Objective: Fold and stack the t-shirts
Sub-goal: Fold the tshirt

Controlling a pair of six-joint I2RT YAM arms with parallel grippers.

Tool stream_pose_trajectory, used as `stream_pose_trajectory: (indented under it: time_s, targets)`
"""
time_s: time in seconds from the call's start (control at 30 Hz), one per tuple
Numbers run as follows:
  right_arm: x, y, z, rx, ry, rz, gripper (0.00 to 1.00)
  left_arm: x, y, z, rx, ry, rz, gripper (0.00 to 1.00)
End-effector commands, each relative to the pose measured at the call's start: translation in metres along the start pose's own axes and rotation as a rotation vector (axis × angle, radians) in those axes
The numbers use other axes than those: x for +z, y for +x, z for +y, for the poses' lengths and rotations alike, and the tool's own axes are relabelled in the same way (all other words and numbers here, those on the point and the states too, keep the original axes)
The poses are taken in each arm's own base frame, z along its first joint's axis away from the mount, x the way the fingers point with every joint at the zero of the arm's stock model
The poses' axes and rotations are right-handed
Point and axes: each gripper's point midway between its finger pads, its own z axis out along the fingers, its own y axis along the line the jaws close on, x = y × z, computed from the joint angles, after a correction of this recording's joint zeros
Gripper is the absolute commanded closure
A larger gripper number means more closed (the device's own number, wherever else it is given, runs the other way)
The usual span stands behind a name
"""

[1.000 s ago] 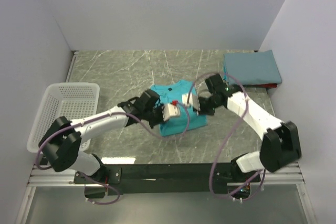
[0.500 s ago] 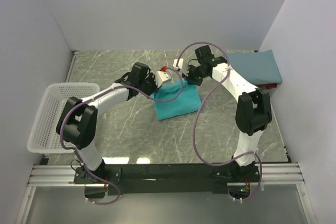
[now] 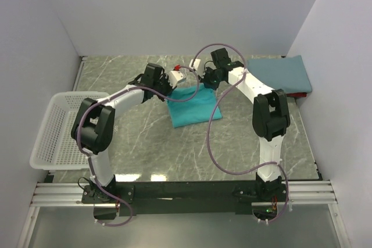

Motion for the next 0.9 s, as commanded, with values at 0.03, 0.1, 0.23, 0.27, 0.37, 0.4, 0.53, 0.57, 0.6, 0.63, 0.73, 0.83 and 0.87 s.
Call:
stream_pose_trajectory:
  time_s: [0.03, 0.1, 0.23, 0.27, 0.37, 0.4, 0.53, 0.57, 0.6, 0.63, 0.73, 0.83, 0.87]
  targets:
    - [-0.002, -0.018, -0.031, 0.019, 0.095, -0.045, 1.00, 0.002, -0.022, 0.025, -0.012, -0.078, -0.046, 1.00]
    - [0.003, -0.016, -0.032, 0.035, 0.101, -0.039, 1.00, 0.004, -0.022, 0.030, -0.017, -0.097, -0.046, 1.00]
    - [0.005, -0.018, -0.040, 0.055, 0.128, -0.038, 1.00, 0.007, -0.019, 0.043, -0.035, -0.156, -0.028, 1.00]
    - [0.006, -0.018, -0.040, 0.065, 0.129, -0.038, 1.00, 0.007, -0.019, 0.046, -0.036, -0.171, -0.024, 1.00]
    - [0.008, -0.020, -0.043, 0.074, 0.141, -0.040, 1.00, 0.005, -0.022, 0.051, -0.041, -0.196, -0.030, 1.00]
    - [0.008, -0.019, -0.044, 0.079, 0.143, -0.038, 1.00, 0.004, -0.024, 0.052, -0.042, -0.204, -0.039, 1.00]
    - [0.008, -0.024, -0.049, 0.085, 0.164, -0.051, 1.00, 0.000, -0.028, 0.055, -0.044, -0.228, -0.060, 1.00]
    - [0.008, -0.025, -0.050, 0.092, 0.169, -0.055, 1.00, 0.000, -0.026, 0.055, -0.046, -0.232, -0.057, 1.00]
    - [0.008, -0.026, -0.051, 0.092, 0.175, -0.057, 1.00, -0.001, -0.025, 0.056, -0.050, -0.241, -0.054, 1.00]
    - [0.008, -0.027, -0.052, 0.092, 0.181, -0.060, 1.00, -0.003, -0.028, 0.058, -0.049, -0.253, -0.065, 1.00]
    - [0.010, -0.031, -0.055, 0.099, 0.203, -0.069, 1.00, -0.003, -0.021, 0.058, -0.056, -0.266, -0.051, 1.00]
    - [0.019, -0.030, -0.055, 0.113, 0.218, -0.061, 1.00, 0.000, -0.017, 0.060, -0.069, -0.276, -0.039, 1.00]
    - [0.021, -0.032, -0.056, 0.115, 0.225, -0.060, 1.00, 0.001, -0.017, 0.061, -0.079, -0.282, -0.036, 1.00]
